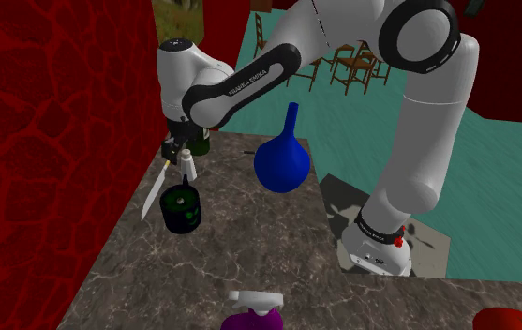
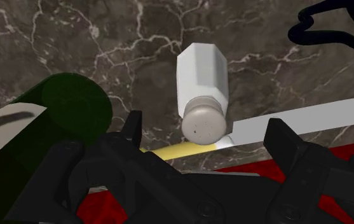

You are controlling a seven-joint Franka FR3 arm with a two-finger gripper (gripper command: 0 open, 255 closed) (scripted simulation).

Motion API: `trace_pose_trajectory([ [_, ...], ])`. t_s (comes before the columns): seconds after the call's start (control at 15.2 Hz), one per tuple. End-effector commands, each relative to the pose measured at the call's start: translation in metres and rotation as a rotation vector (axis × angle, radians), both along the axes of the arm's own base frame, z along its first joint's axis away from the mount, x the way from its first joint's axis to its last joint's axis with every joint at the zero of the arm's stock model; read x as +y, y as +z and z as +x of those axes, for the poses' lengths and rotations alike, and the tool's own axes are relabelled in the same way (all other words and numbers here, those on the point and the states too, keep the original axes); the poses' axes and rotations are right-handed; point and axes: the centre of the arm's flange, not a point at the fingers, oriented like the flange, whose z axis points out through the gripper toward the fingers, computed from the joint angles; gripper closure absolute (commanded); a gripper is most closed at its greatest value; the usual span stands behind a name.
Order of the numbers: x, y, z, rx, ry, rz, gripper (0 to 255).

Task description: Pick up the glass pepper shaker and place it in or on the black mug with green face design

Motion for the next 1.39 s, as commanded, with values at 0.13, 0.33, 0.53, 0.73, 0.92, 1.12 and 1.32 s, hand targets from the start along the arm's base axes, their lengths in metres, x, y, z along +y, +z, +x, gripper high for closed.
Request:
trace_pose_trajectory([
  [0.13, -0.001, -0.004, 0.000, 0.000, 0.000, 0.000, 0],
  [0.33, -0.001, -0.004, 0.000, 0.000, 0.000, 0.000, 0],
  [0.53, -0.001, -0.004, 0.000, 0.000, 0.000, 0.000, 255],
  [0.73, -0.001, -0.004, 0.000, 0.000, 0.000, 0.000, 255],
  [0.92, -0.001, -0.004, 0.000, 0.000, 0.000, 0.000, 255],
  [1.12, -0.001, 0.001, 0.000, 0.000, 0.000, 0.000, 255],
  [1.32, -0.001, 0.017, 0.000, 0.000, 0.000, 0.000, 255],
])
